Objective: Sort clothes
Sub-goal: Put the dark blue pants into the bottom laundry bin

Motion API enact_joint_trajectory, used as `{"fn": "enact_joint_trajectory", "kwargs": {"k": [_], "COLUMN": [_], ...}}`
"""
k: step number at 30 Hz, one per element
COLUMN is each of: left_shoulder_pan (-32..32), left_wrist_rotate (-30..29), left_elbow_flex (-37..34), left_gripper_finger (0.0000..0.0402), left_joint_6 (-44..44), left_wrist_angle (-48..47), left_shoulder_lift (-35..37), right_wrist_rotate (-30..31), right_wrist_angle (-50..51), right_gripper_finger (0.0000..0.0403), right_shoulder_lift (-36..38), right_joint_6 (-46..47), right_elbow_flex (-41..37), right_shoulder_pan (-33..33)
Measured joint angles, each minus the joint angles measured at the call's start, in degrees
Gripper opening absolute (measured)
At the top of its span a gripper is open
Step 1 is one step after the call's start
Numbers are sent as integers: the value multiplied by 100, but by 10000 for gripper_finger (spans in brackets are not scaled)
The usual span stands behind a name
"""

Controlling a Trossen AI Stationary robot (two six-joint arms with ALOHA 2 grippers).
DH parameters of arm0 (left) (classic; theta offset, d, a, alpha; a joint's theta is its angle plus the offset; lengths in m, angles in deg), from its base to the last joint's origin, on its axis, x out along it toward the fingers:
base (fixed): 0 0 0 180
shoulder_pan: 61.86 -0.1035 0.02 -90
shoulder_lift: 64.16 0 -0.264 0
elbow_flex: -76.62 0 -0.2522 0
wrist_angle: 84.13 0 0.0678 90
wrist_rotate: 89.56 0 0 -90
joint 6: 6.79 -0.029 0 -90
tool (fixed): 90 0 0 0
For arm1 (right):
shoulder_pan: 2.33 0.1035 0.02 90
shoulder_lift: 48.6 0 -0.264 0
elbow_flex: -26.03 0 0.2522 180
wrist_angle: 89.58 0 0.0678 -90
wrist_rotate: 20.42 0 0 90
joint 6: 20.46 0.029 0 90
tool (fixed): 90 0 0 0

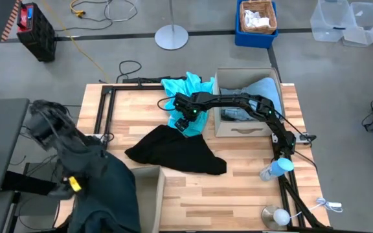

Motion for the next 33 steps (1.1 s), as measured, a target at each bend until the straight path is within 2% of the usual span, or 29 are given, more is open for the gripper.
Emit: {"fn": "enact_joint_trajectory", "kwargs": {"k": [11, 16, 21, 26, 30, 33], "left_shoulder_pan": [-445, -785, -1183, -1418, -1504, -1519], "left_wrist_rotate": [-347, -379, -421, -474, -881, -1455], "left_elbow_flex": [-1228, -1218, -1216, -1213, -904, -743], "left_gripper_finger": [3, 3, 3, 3, 3, 3], "left_joint_6": [-1087, -1645, -1939, -2046, -1966, -1850], "left_wrist_angle": [-37, 420, 370, 1305, 1496, 1492], "left_shoulder_lift": [-90, -69, -81, 85, 279, 403], "right_wrist_rotate": [0, 0, -1, -1, -2, -2], "right_wrist_angle": [2, 2, 4, 4, 4, 4], "right_gripper_finger": [276, 276, 276, 276, 276, 276], "right_shoulder_lift": [2, 2, 2, 2, 2, 2], "right_joint_6": [4, 7, 15, 15, 13, 11], "right_elbow_flex": [0, 0, 0, 0, 0, 0], "right_shoulder_pan": [0, 0, 0, 4, 4, 4]}}
